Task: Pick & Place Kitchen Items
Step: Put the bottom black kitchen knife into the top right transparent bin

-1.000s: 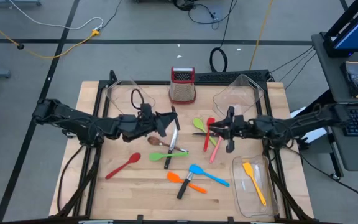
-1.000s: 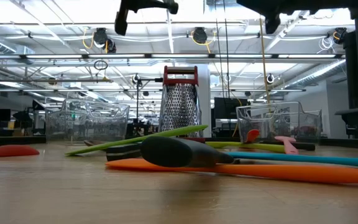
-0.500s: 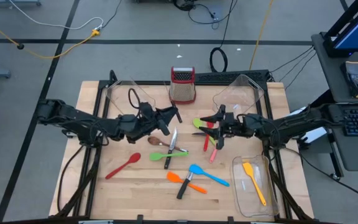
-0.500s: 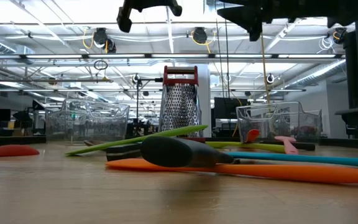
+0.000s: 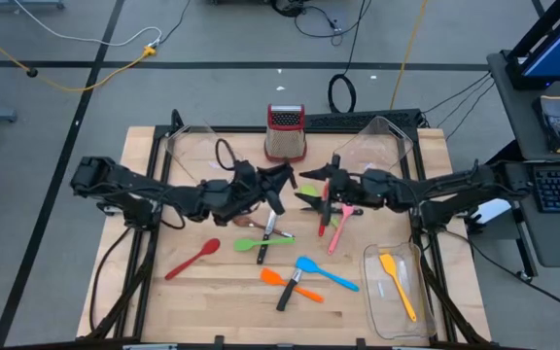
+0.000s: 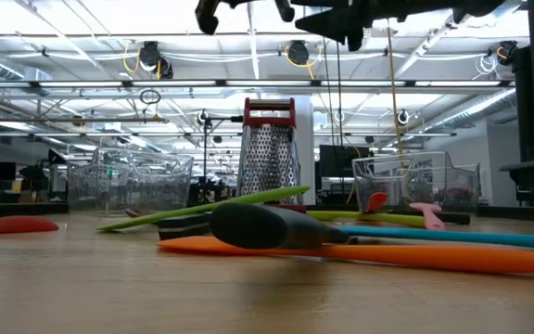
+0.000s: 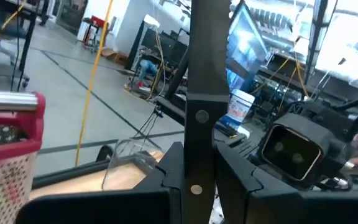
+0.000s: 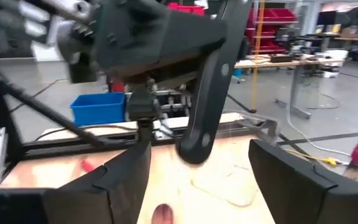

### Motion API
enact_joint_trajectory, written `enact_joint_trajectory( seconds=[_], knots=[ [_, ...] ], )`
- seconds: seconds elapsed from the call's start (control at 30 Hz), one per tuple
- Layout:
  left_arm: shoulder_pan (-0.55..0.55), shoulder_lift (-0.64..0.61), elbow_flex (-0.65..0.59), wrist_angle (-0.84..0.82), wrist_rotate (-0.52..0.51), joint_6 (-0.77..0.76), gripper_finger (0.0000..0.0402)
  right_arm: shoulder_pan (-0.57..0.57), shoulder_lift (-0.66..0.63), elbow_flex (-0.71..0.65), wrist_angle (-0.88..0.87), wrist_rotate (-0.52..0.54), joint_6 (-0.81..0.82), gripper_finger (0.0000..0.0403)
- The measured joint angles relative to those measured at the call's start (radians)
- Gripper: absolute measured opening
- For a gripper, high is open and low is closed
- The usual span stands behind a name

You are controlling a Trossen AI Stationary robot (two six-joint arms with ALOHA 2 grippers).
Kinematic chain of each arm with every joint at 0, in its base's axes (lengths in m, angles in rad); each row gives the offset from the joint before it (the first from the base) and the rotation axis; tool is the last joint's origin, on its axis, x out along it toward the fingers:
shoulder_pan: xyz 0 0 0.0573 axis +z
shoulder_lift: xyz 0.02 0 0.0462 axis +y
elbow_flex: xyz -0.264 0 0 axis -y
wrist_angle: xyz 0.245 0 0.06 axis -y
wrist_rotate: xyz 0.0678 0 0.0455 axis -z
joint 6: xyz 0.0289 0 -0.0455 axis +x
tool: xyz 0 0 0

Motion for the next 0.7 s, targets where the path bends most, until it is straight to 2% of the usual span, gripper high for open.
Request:
enact_joint_trajectory(
  seconds=[0.1, 0.2, 0.4, 0.57, 0.7],
  knots=[
    [0.0, 0.026, 0.059, -0.089, -0.031, 0.016, 0.0047, 0.0, 0.003, 0.02, -0.022, 0.049, -0.001, 0.0273],
    [0.0, 0.058, 0.109, -0.146, -0.039, 0.024, 0.0047, -0.004, 0.003, 0.026, -0.016, 0.053, 0.0, 0.0277],
    [0.0, 0.128, 0.173, -0.151, -0.028, 0.032, 0.0047, -0.007, 0.003, 0.026, -0.019, 0.054, 0.027, 0.0276],
    [0.0, 0.133, 0.178, -0.16, -0.013, 0.006, 0.0047, -0.007, 0.0, 0.026, -0.033, 0.082, 0.047, 0.0253],
    [0.0, 0.134, 0.178, -0.166, -0.022, 0.004, 0.0047, -0.008, -0.001, 0.026, -0.05, 0.13, 0.097, 0.0217]
  ],
)
